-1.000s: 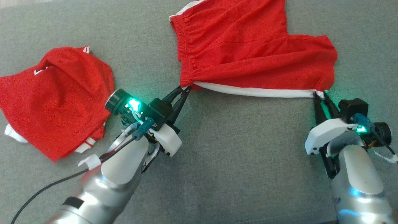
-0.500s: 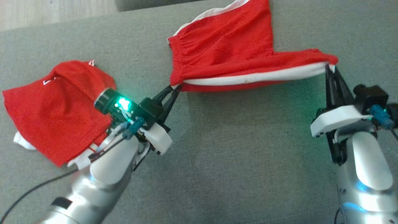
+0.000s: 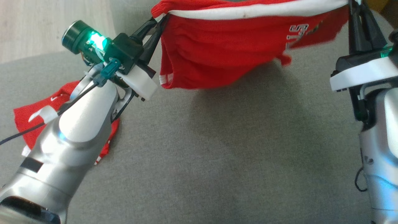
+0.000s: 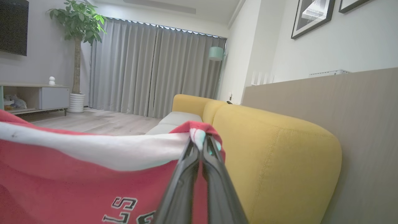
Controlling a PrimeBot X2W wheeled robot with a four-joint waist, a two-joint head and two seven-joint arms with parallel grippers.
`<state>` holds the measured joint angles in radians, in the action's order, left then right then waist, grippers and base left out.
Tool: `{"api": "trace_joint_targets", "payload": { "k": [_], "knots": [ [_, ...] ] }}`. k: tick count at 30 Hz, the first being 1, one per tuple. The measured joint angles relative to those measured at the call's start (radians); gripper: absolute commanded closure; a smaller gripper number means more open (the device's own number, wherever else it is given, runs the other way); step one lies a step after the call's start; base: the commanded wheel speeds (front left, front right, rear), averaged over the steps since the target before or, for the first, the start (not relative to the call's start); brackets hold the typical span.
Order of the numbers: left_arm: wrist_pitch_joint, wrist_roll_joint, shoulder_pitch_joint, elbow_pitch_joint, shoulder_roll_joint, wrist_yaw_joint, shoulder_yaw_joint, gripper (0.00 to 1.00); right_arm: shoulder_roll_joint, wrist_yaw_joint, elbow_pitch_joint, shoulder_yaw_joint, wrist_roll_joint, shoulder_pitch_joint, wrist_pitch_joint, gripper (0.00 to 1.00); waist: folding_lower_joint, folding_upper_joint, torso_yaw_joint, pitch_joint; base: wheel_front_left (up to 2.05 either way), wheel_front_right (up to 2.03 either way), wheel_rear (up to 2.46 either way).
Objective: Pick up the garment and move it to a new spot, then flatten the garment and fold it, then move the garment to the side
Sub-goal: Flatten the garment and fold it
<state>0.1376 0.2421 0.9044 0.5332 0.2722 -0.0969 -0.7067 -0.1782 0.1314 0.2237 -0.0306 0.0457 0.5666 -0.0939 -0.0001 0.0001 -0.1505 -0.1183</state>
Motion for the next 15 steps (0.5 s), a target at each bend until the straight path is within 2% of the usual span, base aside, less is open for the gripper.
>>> {"api": "trace_joint_targets", "payload": {
  "k": [7, 13, 15],
  "knots": [
    [-0.027, 0.009, -0.008, -0.078, 0.018, 0.007, 0.001, 1.00, -0.037, 0.000, -0.093, -0.017, 0.029, -0.017, 0.042, 1.00, -0.0001, 0.0000, 0.014, 0.061, 0.00, 0.00, 0.00],
    [-0.094, 0.050, -0.072, -0.239, 0.066, 0.028, 0.018, 1.00, -0.053, 0.000, -0.240, 0.015, 0.042, -0.142, 0.103, 1.00, -0.0001, 0.0000, 0.037, 0.086, 0.00, 0.00, 0.00],
    [-0.149, 0.068, -0.111, -0.325, 0.092, 0.037, 0.024, 1.00, -0.053, 0.000, -0.308, 0.028, 0.043, -0.191, 0.144, 1.00, -0.0002, 0.0000, 0.046, 0.076, 0.00, 0.00, 0.00]
  ]
}}
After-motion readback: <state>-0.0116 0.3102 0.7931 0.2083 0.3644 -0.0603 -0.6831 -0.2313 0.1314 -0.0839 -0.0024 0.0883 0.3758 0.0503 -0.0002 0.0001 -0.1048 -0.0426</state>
